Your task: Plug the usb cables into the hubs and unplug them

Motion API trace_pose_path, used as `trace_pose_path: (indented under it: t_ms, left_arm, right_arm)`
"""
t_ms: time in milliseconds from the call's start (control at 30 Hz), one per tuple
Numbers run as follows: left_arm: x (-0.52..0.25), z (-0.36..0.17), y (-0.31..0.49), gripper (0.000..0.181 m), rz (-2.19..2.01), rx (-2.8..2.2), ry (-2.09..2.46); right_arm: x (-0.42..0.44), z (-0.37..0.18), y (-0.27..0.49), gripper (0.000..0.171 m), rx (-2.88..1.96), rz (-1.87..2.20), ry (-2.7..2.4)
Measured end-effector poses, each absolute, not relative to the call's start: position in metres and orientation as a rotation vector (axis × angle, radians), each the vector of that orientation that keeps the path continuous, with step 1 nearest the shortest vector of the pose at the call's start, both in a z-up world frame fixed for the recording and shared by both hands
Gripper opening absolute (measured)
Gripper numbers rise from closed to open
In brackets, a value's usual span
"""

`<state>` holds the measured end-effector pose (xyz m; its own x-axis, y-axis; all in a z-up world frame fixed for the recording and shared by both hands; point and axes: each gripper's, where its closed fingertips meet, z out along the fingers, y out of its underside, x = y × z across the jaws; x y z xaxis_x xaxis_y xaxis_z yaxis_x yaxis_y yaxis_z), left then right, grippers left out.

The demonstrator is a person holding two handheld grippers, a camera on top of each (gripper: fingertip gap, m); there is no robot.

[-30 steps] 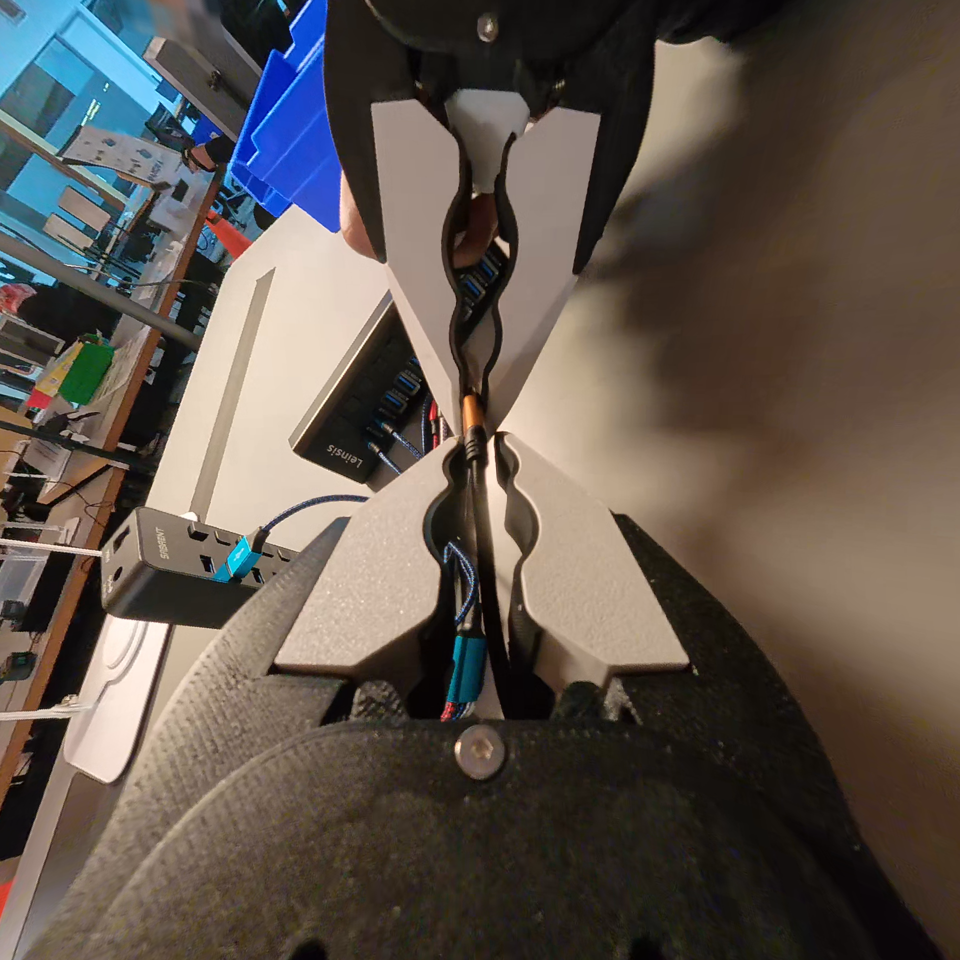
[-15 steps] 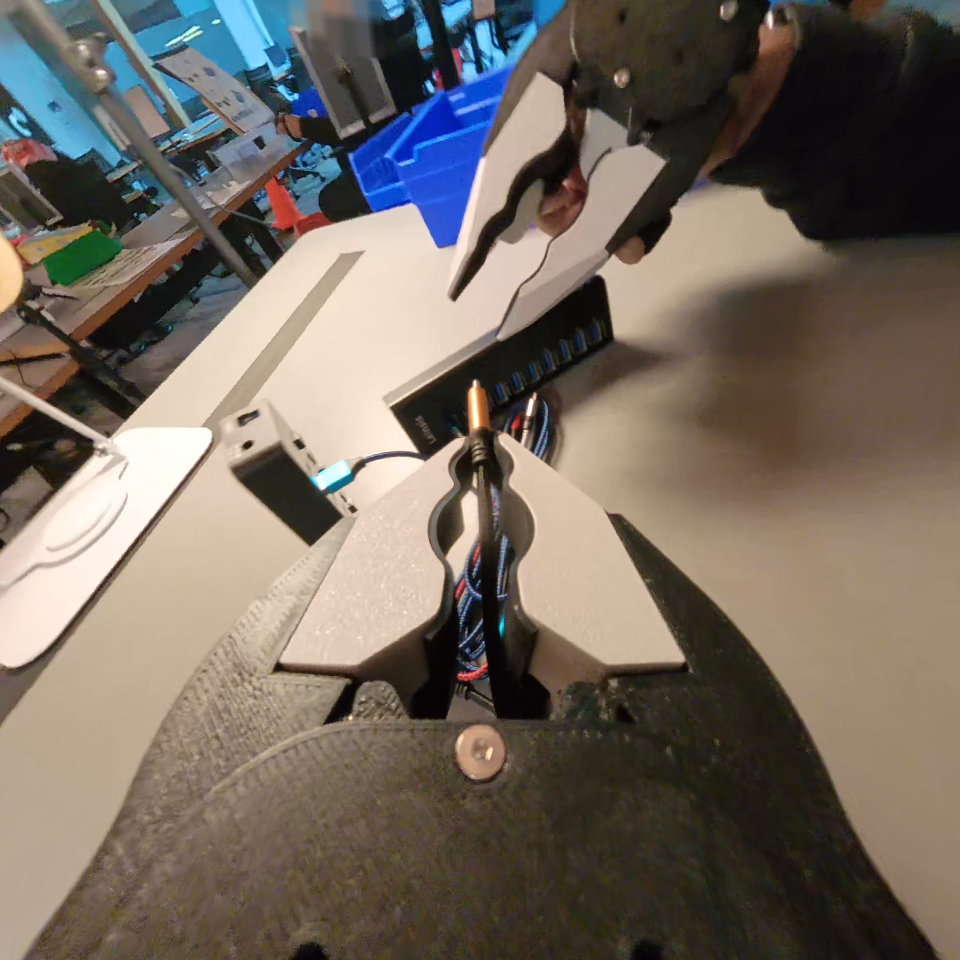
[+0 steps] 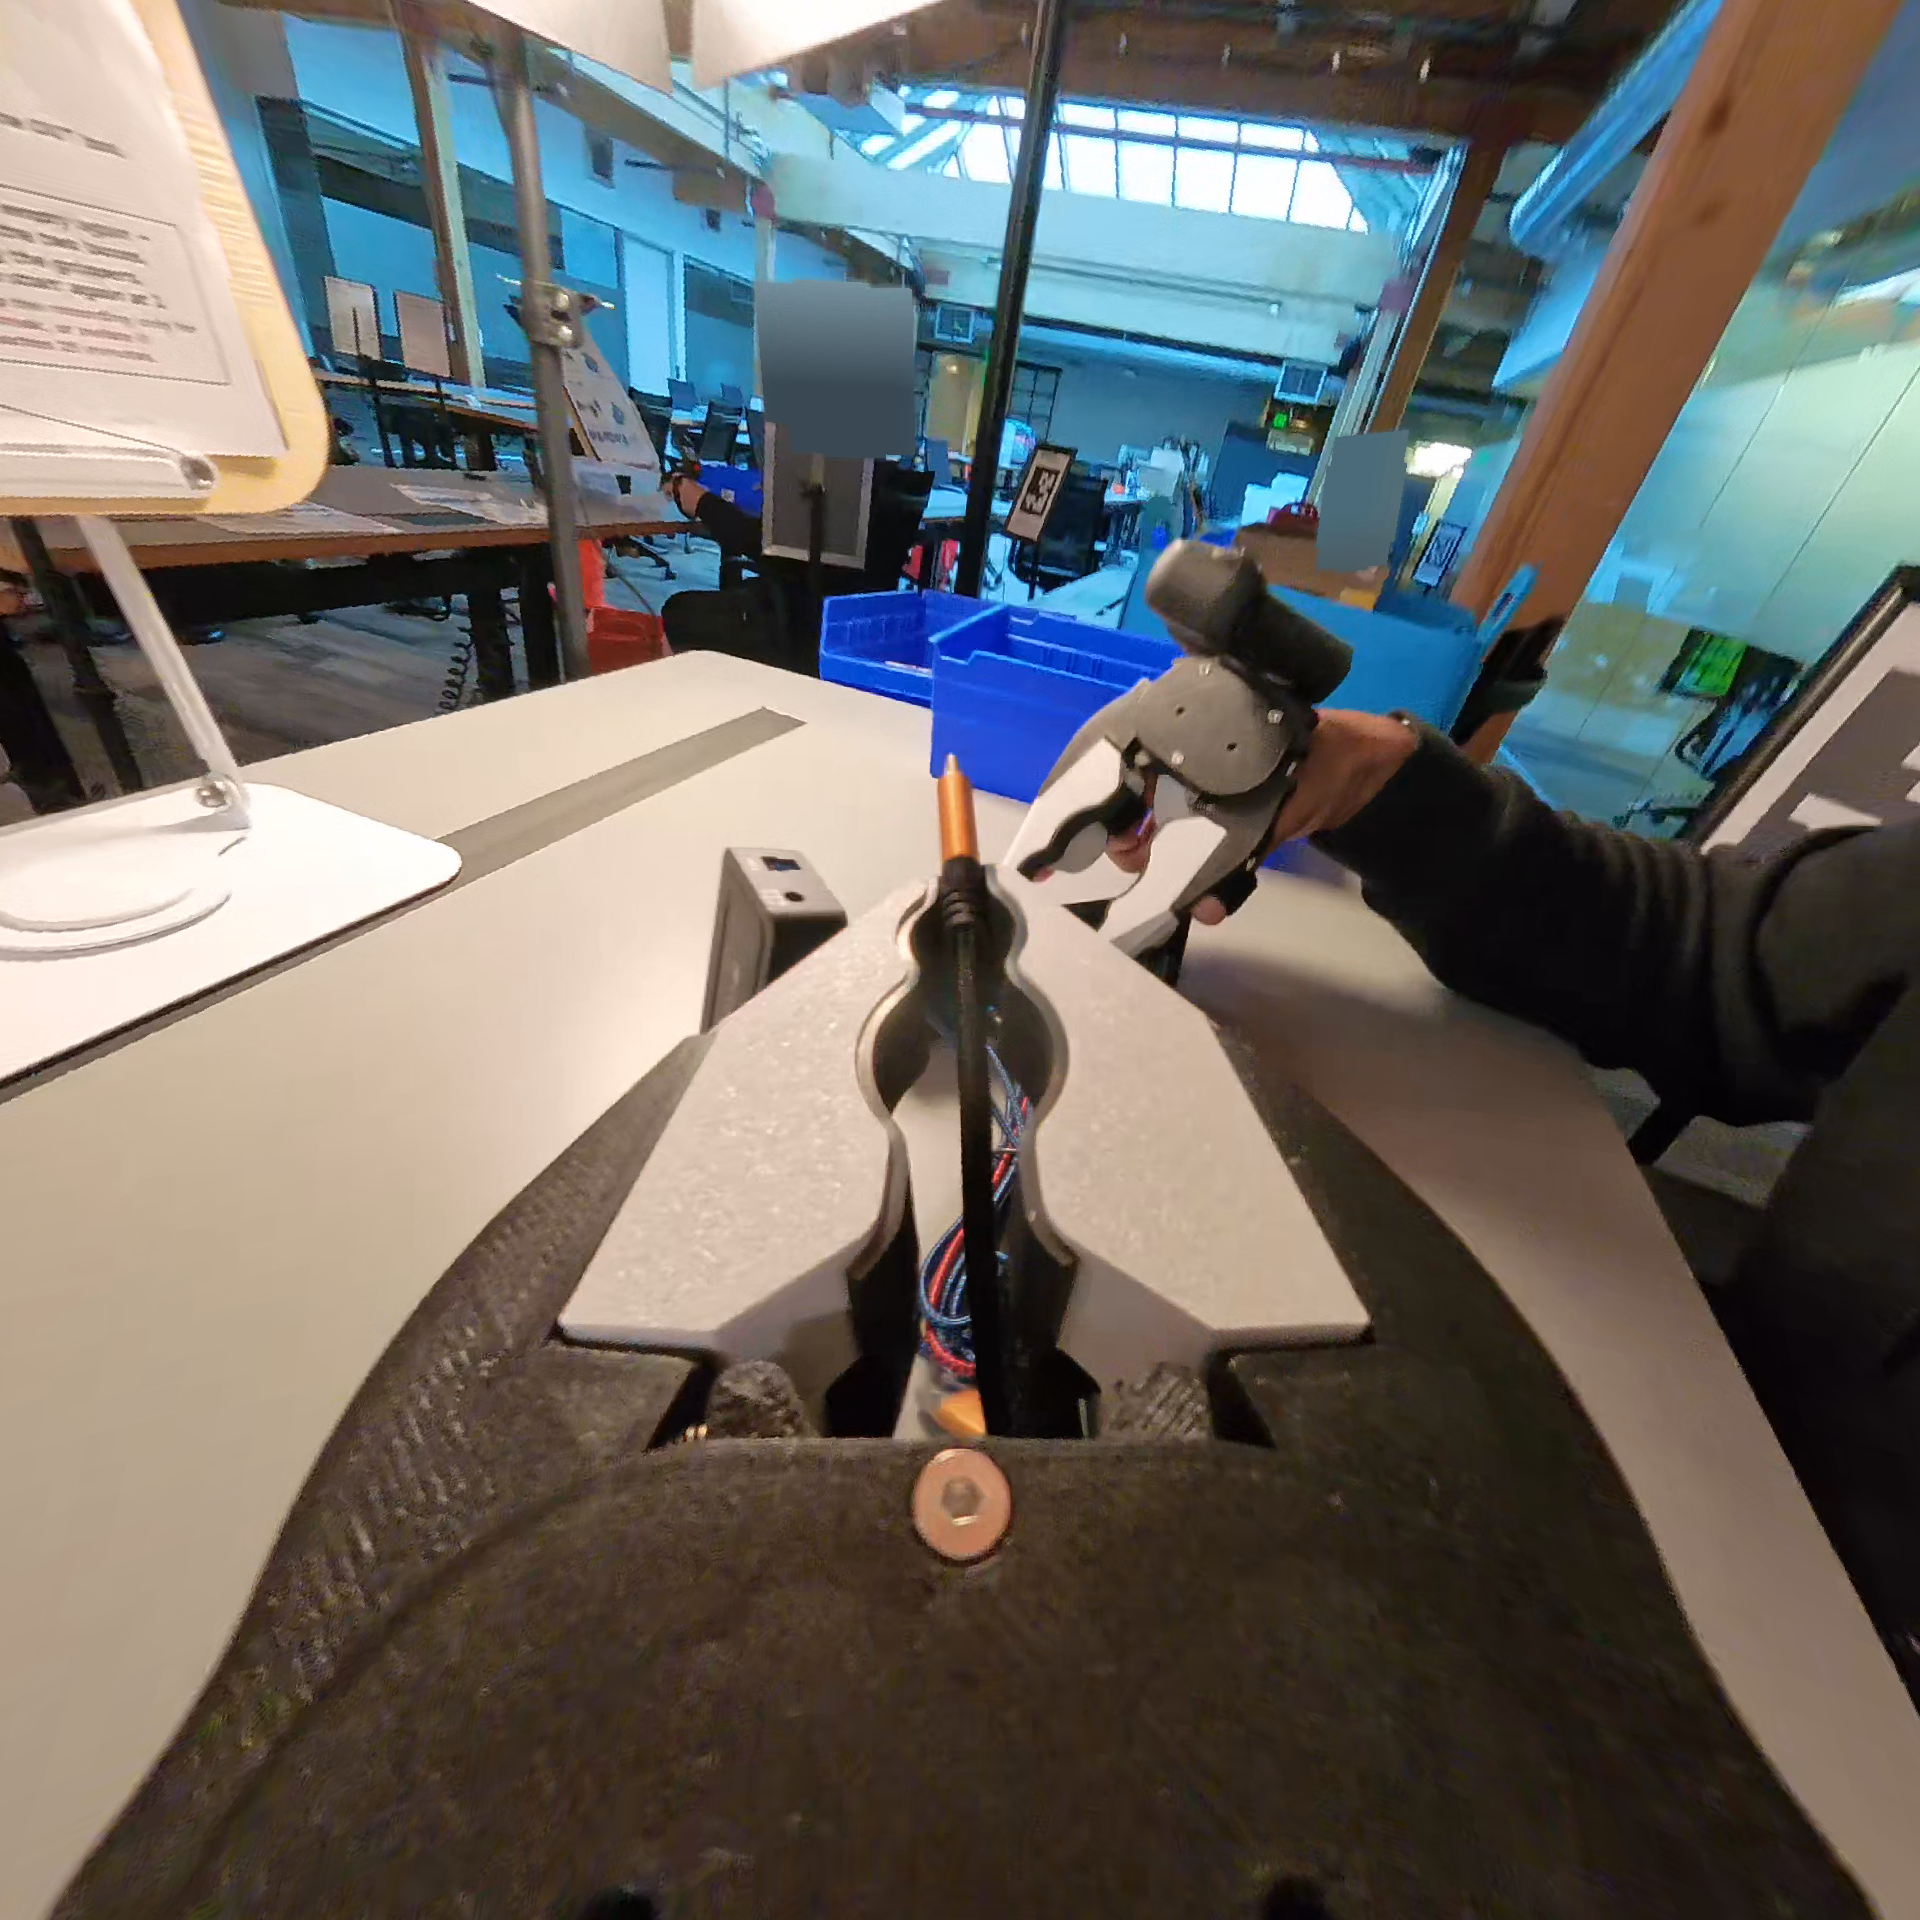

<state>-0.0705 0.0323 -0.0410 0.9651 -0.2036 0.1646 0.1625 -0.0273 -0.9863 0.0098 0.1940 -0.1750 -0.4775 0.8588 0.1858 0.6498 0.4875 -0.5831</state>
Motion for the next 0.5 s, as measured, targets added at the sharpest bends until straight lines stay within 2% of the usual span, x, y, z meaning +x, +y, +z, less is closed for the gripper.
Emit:
trace_pose_path:
  t_ms: [67, 167, 500]
  left_arm:
    - [-0.078, -0.041, 0.028, 0.006, -0.312, -1.563, 0.007]
    - [-0.087, -0.046, 0.026, 0.006, -0.322, -1.572, -0.026]
    - [-0.085, -0.048, 0.029, 0.006, -0.322, -1.578, -0.027]
  right_arm:
    - [0.008, -0.184, 0.196, 0.052, -1.264, 0.548, -2.323]
    - [0.002, -0.193, 0.201, 0.035, -1.272, 0.475, -2.342]
    - [-0.011, -0.164, 0.225, 0.029, -0.975, 0.359, -1.996]
